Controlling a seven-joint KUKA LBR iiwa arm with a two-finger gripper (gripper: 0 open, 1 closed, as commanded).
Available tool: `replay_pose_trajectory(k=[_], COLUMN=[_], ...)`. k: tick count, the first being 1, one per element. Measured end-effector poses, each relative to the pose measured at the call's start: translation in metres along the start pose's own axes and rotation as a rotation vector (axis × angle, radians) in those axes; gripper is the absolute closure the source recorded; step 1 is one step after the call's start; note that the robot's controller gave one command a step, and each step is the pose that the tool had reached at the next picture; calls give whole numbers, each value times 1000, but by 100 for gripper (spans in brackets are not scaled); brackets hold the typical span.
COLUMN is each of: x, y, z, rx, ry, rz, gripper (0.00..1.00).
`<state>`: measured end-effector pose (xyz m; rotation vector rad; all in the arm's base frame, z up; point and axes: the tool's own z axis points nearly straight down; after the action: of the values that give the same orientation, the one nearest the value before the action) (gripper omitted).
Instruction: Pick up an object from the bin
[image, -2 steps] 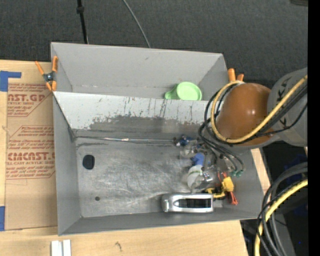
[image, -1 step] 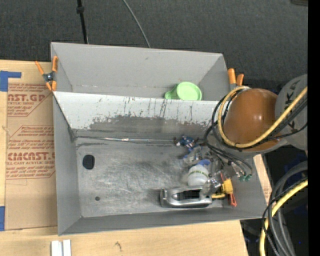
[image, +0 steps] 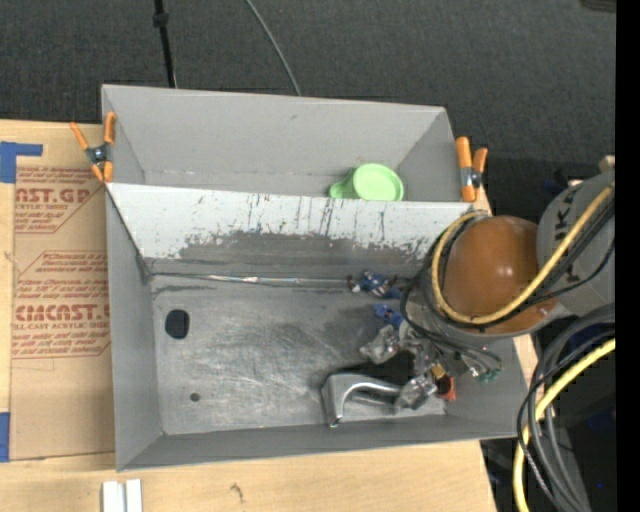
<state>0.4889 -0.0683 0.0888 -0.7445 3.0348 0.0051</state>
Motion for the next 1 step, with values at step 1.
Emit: replay_pose_trajectory(k=[1], x=[0], y=[0], z=[0], rx=[0], ry=[0], rz=[-1], gripper=[100])
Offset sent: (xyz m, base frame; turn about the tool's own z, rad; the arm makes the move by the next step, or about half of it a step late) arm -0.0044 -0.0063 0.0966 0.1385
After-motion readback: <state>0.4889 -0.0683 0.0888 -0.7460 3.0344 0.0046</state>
